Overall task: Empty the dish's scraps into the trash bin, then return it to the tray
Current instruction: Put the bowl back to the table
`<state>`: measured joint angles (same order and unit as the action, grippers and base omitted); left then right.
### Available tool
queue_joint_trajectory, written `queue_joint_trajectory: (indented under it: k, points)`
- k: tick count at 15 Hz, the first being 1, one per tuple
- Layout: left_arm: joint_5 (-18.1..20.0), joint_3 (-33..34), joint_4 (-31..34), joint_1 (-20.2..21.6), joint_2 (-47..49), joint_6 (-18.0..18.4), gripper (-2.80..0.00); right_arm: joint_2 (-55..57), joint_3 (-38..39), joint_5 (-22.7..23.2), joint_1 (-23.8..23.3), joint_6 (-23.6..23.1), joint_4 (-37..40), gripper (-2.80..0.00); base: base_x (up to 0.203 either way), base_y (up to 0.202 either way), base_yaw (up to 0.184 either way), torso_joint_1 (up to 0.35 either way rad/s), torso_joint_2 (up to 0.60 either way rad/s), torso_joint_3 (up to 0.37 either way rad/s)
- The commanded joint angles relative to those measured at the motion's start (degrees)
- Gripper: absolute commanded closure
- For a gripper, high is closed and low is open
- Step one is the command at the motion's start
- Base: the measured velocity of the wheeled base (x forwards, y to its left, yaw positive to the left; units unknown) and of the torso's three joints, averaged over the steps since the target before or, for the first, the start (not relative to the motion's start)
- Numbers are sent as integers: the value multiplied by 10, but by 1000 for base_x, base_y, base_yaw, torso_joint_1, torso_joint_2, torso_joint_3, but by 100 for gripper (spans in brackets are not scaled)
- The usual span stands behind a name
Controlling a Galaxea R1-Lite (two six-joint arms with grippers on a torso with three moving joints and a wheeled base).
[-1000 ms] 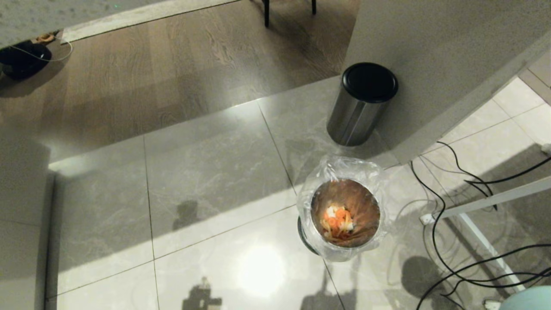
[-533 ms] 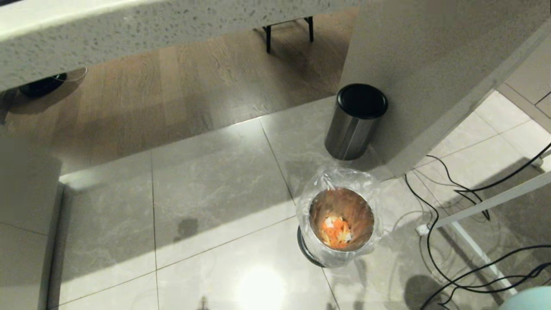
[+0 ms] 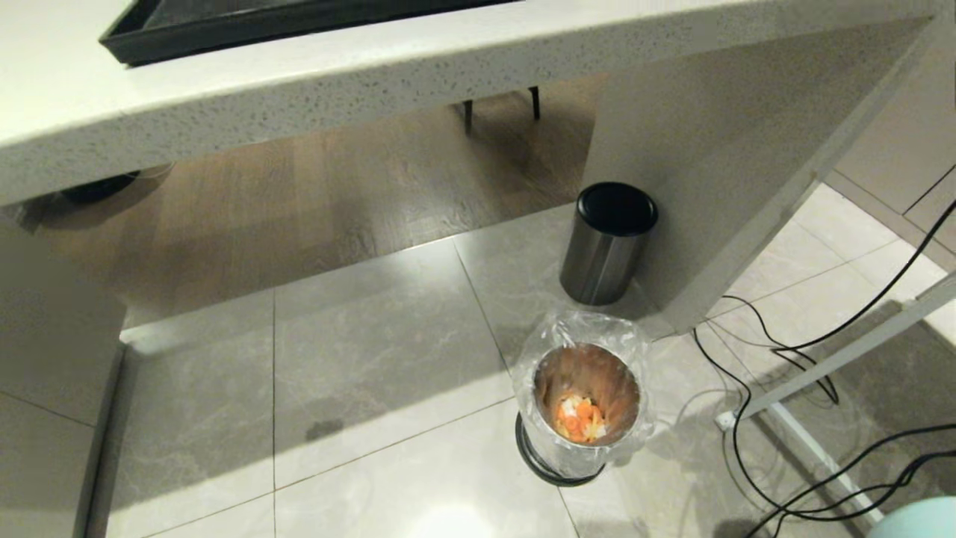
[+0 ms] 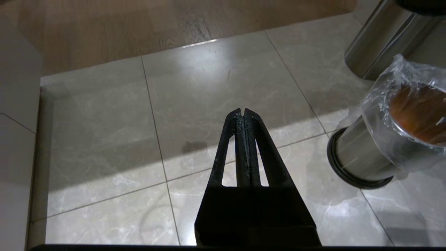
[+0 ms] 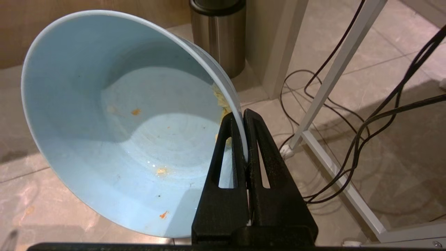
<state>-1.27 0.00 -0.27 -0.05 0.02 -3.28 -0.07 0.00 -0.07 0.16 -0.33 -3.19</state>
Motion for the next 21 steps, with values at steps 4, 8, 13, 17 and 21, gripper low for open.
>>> queue_joint_trajectory:
  k: [4, 8, 13, 17, 21]
  points:
    - [0, 0, 1, 0, 1, 4, 0, 1, 0, 0, 0, 0, -1, 0, 0, 0, 0, 5, -1, 199]
    - [0, 0, 1, 0, 1, 3, 0, 1, 0, 0, 0, 0, -1, 0, 0, 0, 0, 0, -1, 205]
    - [0, 0, 1, 0, 1, 3, 0, 1, 0, 0, 0, 0, -1, 0, 0, 0, 0, 3, 2, 202]
    - [0, 0, 1, 0, 1, 5, 0, 1, 0, 0, 0, 0, -1, 0, 0, 0, 0, 0, 0, 0]
    - [0, 0, 1, 0, 1, 4, 0, 1, 0, 0, 0, 0, -1, 0, 0, 0, 0, 0, 0, 0]
